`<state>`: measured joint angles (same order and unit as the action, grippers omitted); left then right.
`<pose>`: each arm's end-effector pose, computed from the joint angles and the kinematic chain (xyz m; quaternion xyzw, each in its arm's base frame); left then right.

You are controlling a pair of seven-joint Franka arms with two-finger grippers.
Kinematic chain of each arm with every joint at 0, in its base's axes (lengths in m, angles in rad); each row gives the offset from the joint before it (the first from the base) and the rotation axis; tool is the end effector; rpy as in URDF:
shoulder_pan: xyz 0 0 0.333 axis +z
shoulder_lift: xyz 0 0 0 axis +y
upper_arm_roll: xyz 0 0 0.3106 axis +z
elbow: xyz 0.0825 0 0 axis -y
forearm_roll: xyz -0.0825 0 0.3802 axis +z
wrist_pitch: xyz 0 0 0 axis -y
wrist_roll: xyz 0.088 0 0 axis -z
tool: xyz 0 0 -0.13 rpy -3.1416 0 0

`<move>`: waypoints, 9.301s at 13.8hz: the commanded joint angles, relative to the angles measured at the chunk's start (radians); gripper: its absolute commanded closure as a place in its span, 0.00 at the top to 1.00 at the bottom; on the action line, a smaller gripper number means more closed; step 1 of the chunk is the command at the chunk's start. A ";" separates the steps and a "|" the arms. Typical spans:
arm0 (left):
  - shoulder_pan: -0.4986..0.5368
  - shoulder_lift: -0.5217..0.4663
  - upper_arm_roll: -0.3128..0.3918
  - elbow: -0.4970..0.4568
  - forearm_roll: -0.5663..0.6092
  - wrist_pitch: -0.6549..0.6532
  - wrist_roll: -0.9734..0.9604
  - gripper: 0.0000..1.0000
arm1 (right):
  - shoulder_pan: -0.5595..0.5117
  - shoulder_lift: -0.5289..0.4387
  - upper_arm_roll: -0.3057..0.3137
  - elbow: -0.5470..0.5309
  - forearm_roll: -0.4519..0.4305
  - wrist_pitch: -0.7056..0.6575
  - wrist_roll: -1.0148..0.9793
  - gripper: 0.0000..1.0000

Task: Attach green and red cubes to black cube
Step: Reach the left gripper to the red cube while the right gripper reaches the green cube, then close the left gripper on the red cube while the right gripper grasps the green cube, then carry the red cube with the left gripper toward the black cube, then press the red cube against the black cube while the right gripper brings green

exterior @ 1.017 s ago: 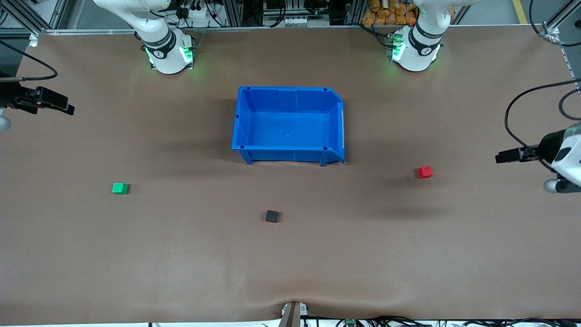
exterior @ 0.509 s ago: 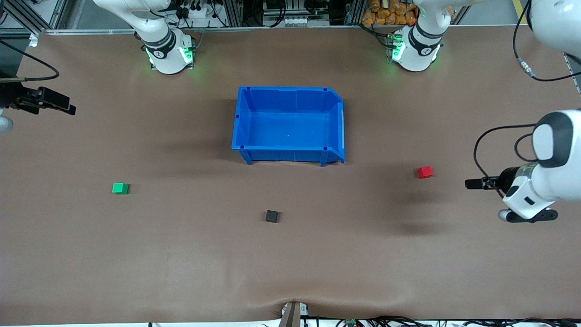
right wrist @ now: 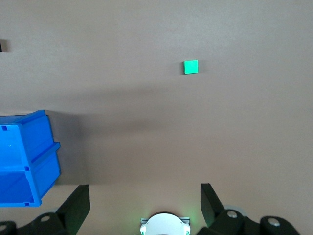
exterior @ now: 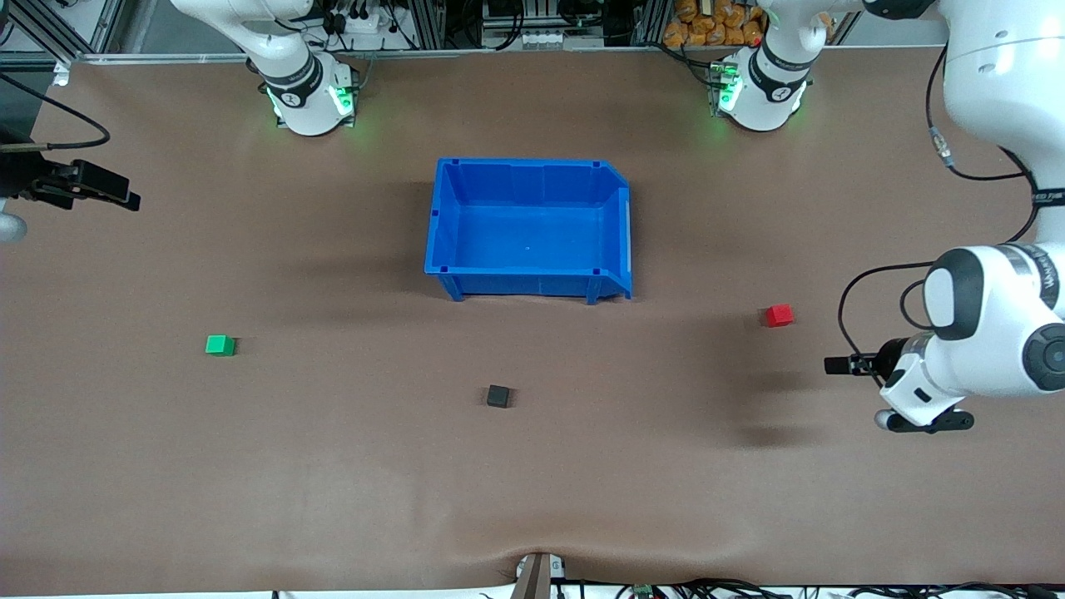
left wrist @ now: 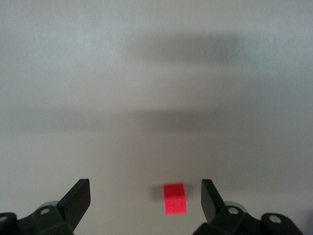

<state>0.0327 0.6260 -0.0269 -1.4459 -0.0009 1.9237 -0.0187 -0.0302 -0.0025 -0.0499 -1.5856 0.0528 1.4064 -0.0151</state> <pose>0.6897 0.0067 0.2846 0.9971 0.0144 -0.0740 0.0080 0.5256 -0.0347 0.5784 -0.9953 0.0303 0.0869 0.0305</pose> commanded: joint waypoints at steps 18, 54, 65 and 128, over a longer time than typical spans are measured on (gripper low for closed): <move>-0.019 0.061 -0.057 -0.169 -0.048 -0.008 -0.017 0.86 | -0.059 0.291 -0.001 -0.518 -0.037 0.828 -0.060 1.00; -0.118 0.100 -0.062 0.019 -0.186 -0.088 -0.612 0.00 | -0.129 0.530 -0.002 -0.364 -0.037 1.028 -0.449 0.24; -0.269 0.150 -0.062 0.088 -0.384 0.093 -1.183 0.00 | -0.120 0.501 0.143 -0.231 0.041 1.005 -1.310 0.29; -0.556 0.452 -0.076 0.338 -0.367 0.509 -1.607 1.00 | 0.559 0.998 0.064 0.378 -0.156 0.976 -0.692 0.22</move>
<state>-0.5416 1.1101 -0.1027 -1.0983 -0.3896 2.4935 -1.6335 0.5213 0.9786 0.0160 -1.2336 -0.0698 2.3842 -0.7307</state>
